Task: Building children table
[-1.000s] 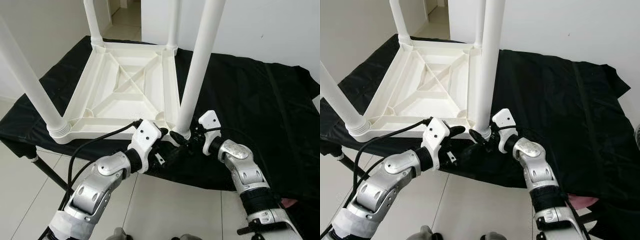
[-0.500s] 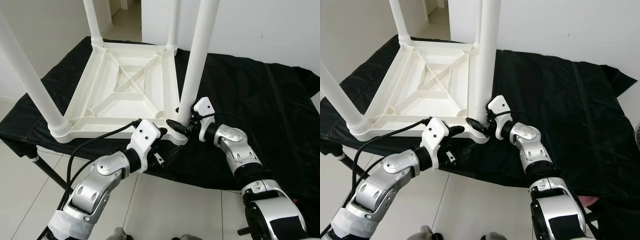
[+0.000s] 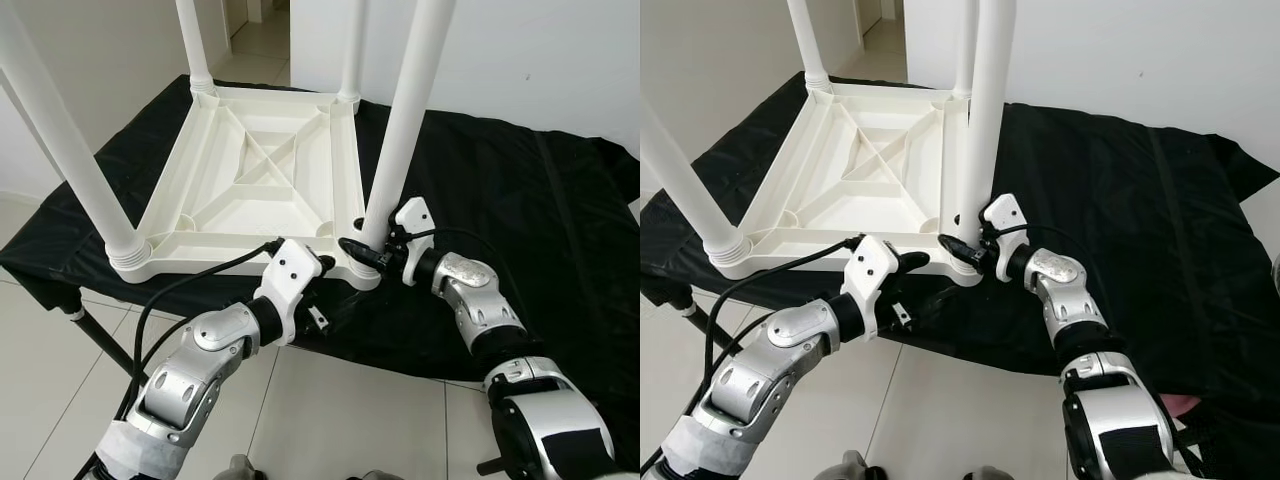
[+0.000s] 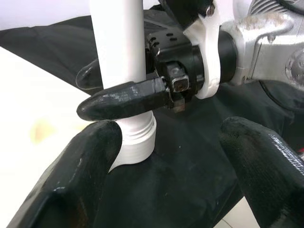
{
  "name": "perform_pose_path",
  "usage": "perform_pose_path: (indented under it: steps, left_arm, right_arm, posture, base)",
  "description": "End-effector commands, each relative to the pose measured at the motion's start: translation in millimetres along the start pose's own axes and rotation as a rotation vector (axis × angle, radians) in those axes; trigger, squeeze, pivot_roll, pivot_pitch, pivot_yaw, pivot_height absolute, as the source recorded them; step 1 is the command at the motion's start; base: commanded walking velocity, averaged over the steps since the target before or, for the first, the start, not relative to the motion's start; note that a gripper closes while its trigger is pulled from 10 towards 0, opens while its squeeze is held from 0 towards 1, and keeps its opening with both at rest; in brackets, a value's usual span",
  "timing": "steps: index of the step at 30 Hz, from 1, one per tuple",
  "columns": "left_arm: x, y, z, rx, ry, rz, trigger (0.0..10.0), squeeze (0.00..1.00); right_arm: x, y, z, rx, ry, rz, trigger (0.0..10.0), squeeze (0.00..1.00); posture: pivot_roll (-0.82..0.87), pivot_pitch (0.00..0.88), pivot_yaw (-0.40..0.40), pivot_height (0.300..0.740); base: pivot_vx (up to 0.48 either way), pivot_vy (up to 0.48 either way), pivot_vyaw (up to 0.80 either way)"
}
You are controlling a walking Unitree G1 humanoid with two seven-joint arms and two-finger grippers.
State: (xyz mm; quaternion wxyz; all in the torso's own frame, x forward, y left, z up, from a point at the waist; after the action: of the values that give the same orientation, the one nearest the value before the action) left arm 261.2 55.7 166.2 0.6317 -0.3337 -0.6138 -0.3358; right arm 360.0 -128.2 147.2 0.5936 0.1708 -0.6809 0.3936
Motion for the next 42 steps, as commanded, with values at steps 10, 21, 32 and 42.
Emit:
perform_pose_path:
  steps: [10,21,32,42]
  left_arm:
    - [0,-0.9,1.6,-0.028,0.002,-0.003,10.0,0.00]
    - [1,-0.9,1.9,-0.021,-0.004,0.002,10.0,0.00]
    - [1,-0.3,2.8,-0.019,-0.003,0.001,10.0,0.00]
    - [1,-0.8,4.4,-0.015,0.002,0.001,10.0,0.00]
  right_arm:
    - [5,13.7,4.5,-0.330,-0.007,-0.032,10.0,0.00]
    - [19,48.2,1.5,-0.687,0.045,-0.106,10.0,0.00]
    - [27,44.8,6.4,-0.678,0.015,-0.163,10.0,1.00]
    - [9,27.2,18.7,-0.382,0.022,-0.133,10.0,0.00]
  posture:
    - [-0.07,0.043,0.005,0.740]
    - [-0.07,0.048,-0.001,0.740]
    - [-0.07,0.048,-0.001,0.740]
    - [-0.06,0.043,-0.002,0.740]
  base:
    - [0.000,0.000,0.00]
    - [0.000,0.000,0.00]
    - [0.000,0.000,0.00]
    - [0.000,0.000,0.00]
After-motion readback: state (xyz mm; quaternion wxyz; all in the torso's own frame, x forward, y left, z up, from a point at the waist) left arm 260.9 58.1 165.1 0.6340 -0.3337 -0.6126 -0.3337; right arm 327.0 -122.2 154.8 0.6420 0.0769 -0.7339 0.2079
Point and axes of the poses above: a point about 5 cm out from each wrist's last joint towards the gripper, its own z axis pointing back from the gripper into the wrist, its own x axis along the axis of the wrist's last joint, y = z × x, the point moved 1 cm from there along -z, pointing out of the wrist towards the gripper, and after that the axes turned 7 degrees about z, right-handed, at the moved point
